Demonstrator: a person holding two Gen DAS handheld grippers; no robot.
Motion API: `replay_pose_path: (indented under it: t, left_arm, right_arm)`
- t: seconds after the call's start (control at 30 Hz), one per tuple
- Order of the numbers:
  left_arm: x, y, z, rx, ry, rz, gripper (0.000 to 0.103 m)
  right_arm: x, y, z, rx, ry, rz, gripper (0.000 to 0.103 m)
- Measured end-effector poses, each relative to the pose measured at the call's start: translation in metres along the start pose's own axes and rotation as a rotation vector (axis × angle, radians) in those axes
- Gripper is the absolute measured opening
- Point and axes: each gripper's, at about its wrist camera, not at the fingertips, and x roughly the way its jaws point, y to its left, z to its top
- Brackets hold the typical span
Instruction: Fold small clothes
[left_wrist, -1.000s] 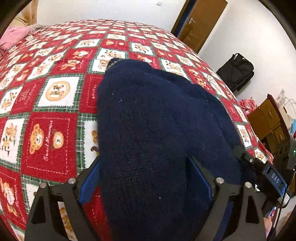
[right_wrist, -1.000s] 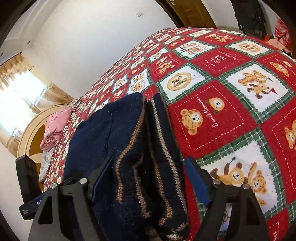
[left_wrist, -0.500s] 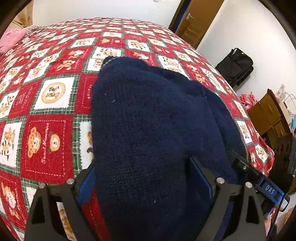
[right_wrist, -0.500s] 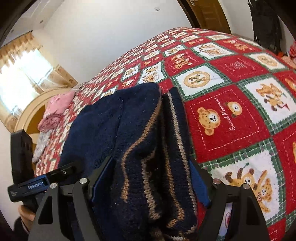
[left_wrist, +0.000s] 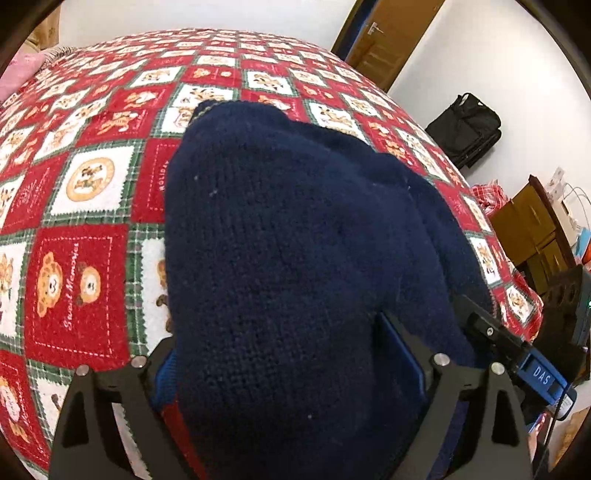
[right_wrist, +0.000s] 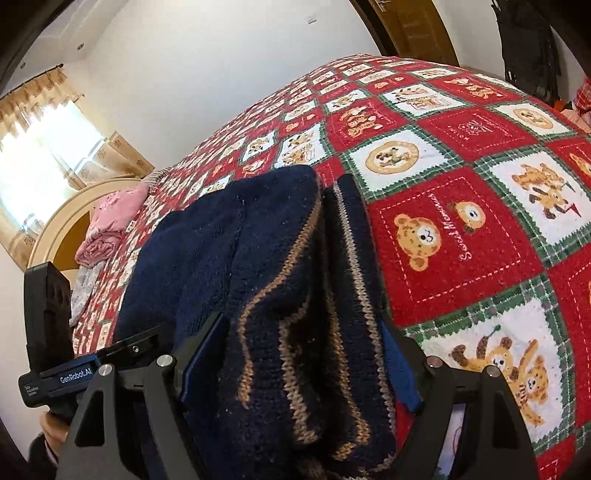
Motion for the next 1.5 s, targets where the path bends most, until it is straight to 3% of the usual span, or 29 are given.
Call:
replay_pose_path:
  t: [0.13, 0.2, 0.27, 0.6, 0.7, 0.97, 1.13, 1.27, 1.5]
  left_arm:
    - [-0.001, 0.0, 0.0, 0.005, -0.002, -0.003, 0.09]
    - [-0.002, -0.002, 0.0, 0.019, -0.009, 0.007, 0.087]
    - [-0.002, -0.004, 0.001, 0.03, -0.015, 0.013, 0.084]
    - [-0.013, -0.021, -0.001, 0.122, -0.085, 0.069, 0.05]
    - [-0.024, -0.028, -0.003, 0.153, -0.123, 0.088, 0.043]
    - [-0.045, -0.029, -0.006, 0.158, -0.165, 0.072, 0.041]
    - [-0.069, -0.014, -0.008, 0.143, -0.199, 0.085, 0.041]
    - [-0.092, 0.008, -0.008, 0.125, -0.242, 0.14, 0.041]
    - [-0.138, 0.084, -0.001, 0.017, -0.301, 0.277, 0.041]
  right_arm:
    - [-0.001, 0.002, -0.001, -0.005, -0.002, -0.009, 0.08]
    - [-0.001, 0.007, -0.002, -0.028, -0.004, -0.032, 0.074]
    - [-0.002, 0.013, -0.003, -0.055, -0.003, -0.026, 0.06]
    - [-0.012, 0.036, -0.007, -0.137, -0.015, -0.058, 0.041]
    - [-0.027, 0.054, -0.009, -0.173, -0.038, -0.01, 0.038]
    - [-0.043, 0.089, -0.011, -0.172, -0.036, 0.078, 0.036]
    - [-0.042, 0.137, -0.017, -0.24, -0.019, 0.15, 0.036]
    - [-0.027, 0.177, -0.016, -0.279, 0.001, 0.218, 0.036]
    - [0.022, 0.271, -0.02, -0.407, 0.04, 0.352, 0.035]
